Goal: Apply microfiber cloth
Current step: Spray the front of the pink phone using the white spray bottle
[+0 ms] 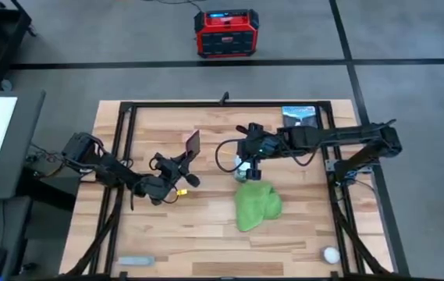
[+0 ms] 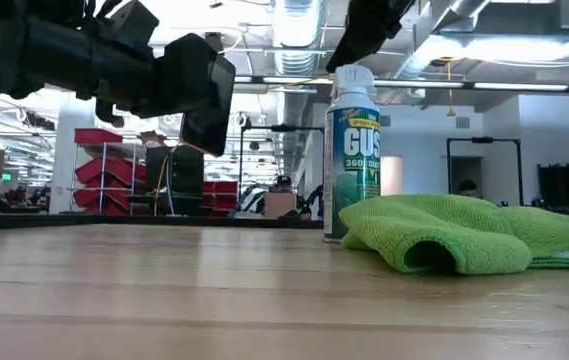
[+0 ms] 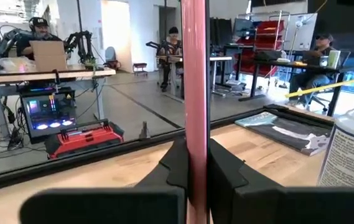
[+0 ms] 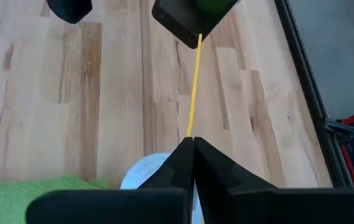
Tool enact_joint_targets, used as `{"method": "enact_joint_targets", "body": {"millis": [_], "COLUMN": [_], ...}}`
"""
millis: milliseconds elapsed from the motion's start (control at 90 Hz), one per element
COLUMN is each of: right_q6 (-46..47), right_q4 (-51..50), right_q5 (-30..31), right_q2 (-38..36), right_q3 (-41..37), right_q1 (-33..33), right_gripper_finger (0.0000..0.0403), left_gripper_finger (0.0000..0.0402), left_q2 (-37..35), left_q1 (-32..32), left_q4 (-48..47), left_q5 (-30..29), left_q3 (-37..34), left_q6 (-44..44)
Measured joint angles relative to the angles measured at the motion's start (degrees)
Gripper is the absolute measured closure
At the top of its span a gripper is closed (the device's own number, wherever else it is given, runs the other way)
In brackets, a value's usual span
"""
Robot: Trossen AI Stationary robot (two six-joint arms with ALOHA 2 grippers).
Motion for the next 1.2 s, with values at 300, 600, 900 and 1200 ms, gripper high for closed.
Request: {"method": "enact_joint_targets", "body": {"millis": [300,600,900,1200], "right_q6": [0.5,0.6,0.6,0.8], "right_q4": [0.0,0.2,0.4,0.4], "right_q5": [-0.8,-1.5,-2.4,-2.5], "right_q2": [1.3,3.1,3.1,3.2], "right_q3": [0.0,0.1,0.0,0.0], "right_q1": [0.0,-0.1,-0.1,-0.1], "right_gripper_finger": [0.0403,0.0403,0.0403,0.0403], "left_gripper_finger": [0.0397,0.0397,0.0397,0.0397], "left_q2": [0.0,0.0,0.0,0.0], "left_q1": [0.0,0.0,0.0,0.0], "left_q4": [0.0,-0.1,-0.1,-3.9], "left_q5": [0.1,0.1,0.5,1.5], "left_q3": [0.0,0.0,0.0,0.0], "left_q6": [0.2,0.6,-0.2,-5.0]}}
